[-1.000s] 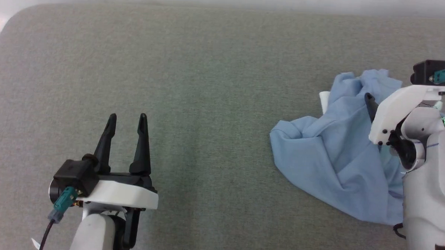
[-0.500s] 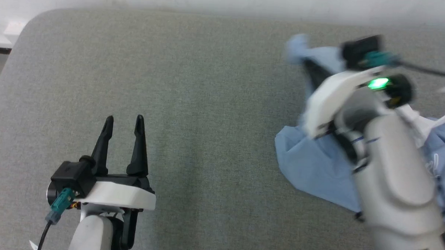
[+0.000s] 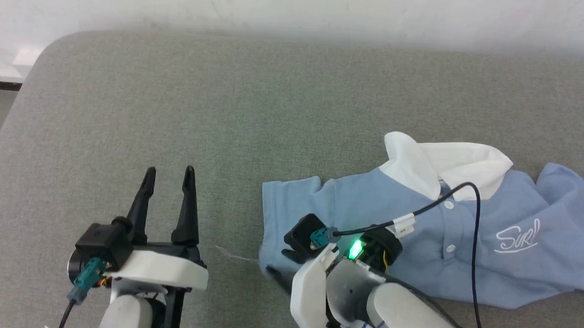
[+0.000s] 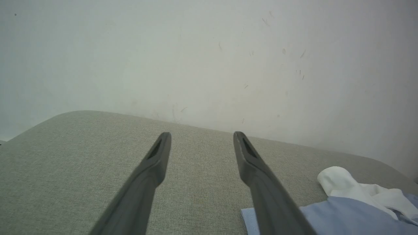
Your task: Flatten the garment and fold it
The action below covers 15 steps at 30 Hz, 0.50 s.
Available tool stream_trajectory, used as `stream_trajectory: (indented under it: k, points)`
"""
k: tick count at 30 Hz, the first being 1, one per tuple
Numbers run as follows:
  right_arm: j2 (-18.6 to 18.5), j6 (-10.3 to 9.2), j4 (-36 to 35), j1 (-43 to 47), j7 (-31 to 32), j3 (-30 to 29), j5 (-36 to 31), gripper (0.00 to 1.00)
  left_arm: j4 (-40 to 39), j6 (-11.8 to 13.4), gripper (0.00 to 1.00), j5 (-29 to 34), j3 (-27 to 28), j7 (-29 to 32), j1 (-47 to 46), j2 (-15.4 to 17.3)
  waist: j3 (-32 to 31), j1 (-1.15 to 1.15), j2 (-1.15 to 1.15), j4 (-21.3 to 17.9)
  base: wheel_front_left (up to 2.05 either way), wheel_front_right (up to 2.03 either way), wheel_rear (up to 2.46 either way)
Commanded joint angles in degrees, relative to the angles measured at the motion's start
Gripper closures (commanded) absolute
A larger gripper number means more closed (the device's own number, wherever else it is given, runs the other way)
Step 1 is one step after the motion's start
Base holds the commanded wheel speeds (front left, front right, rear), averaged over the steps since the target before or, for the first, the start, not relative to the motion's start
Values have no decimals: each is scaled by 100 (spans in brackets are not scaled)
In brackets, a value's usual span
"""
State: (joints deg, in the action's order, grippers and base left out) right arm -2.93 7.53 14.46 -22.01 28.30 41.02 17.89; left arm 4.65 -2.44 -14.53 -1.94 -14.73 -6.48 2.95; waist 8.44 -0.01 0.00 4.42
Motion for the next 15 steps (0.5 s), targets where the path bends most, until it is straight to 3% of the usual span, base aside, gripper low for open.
stream_trajectory:
  k: [1,7,15]
  points:
    - [5,-4,-104,79,-15,-9,94,0,5,3,0,26,-3,-27,124,-7,-49,1,0,-15,0,0,0]
    - [-149,-4,-1025,342,-695,-465,418,0,109,-72,0,130,38,-27,246,-7,-166,1,0,-115,0,0,0]
    - [-91,-4,-2084,1224,-1985,-2725,-420,0,497,-98,0,365,-58,-20,133,58,-132,1,0,-449,0,0,0]
